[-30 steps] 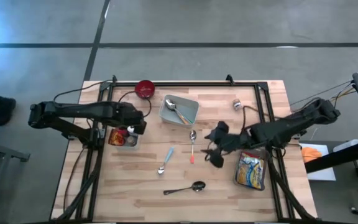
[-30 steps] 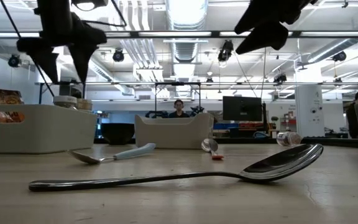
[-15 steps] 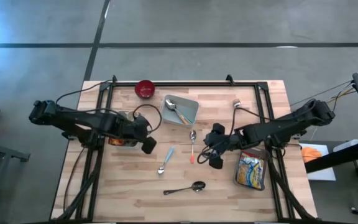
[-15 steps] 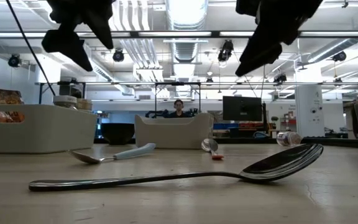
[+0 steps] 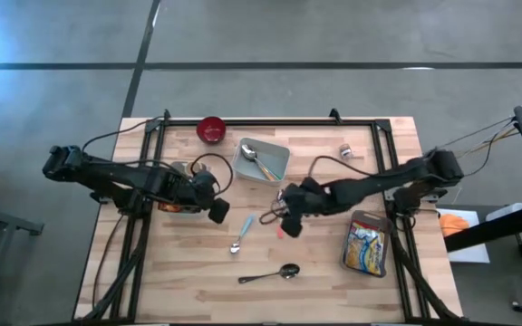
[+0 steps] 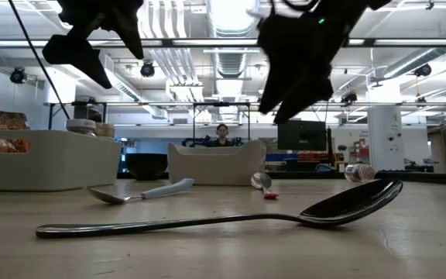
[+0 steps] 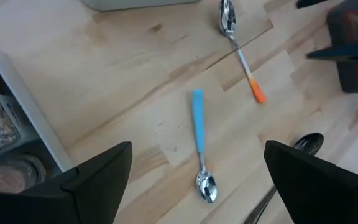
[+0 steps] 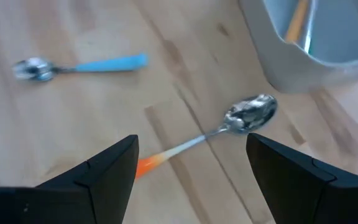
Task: Pick & Place Food Item
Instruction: Put the orange spoon into the right gray bin
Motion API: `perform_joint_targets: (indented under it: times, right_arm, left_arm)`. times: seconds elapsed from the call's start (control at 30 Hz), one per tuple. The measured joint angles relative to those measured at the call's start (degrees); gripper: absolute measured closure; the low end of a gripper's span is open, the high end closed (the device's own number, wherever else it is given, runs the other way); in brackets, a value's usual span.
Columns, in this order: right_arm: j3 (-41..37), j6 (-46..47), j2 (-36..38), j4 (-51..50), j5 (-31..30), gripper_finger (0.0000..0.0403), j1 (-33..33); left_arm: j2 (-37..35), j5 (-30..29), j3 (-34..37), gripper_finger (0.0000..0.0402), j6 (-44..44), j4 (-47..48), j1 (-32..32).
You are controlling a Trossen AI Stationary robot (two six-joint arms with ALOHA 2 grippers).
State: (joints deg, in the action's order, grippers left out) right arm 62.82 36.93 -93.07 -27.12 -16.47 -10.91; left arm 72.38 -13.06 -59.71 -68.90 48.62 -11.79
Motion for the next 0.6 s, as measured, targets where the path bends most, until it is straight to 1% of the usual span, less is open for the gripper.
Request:
perform_joint_targets:
  times: [0.1,0.23,0.33,0.6]
  right_arm:
    - [3.0,4.1,-4.3,-4.0,0.3,0.0108,1.4]
    - [6.9,10.0,-9.5,-12.1,0.9,0.0108,3.4]
    - [9.4,14.1,-12.4,-15.3,1.7,0.0108,4.7]
    - [16.8,19.5,-17.6,-18.2,2.1,0.0108,6.1]
  left_arm:
    - [0.0,-0.6,0.0,0.0030,1.6,-0.6,0.0]
    - [0.0,-1.5,0.0,0.0030,9.2,-3.9,0.0]
    - [-0.1,-1.5,0.0,0.0030,13.5,-5.5,0.0]
    - [-0.1,-1.9,0.0,0.0030,15.1,-4.9,0.1]
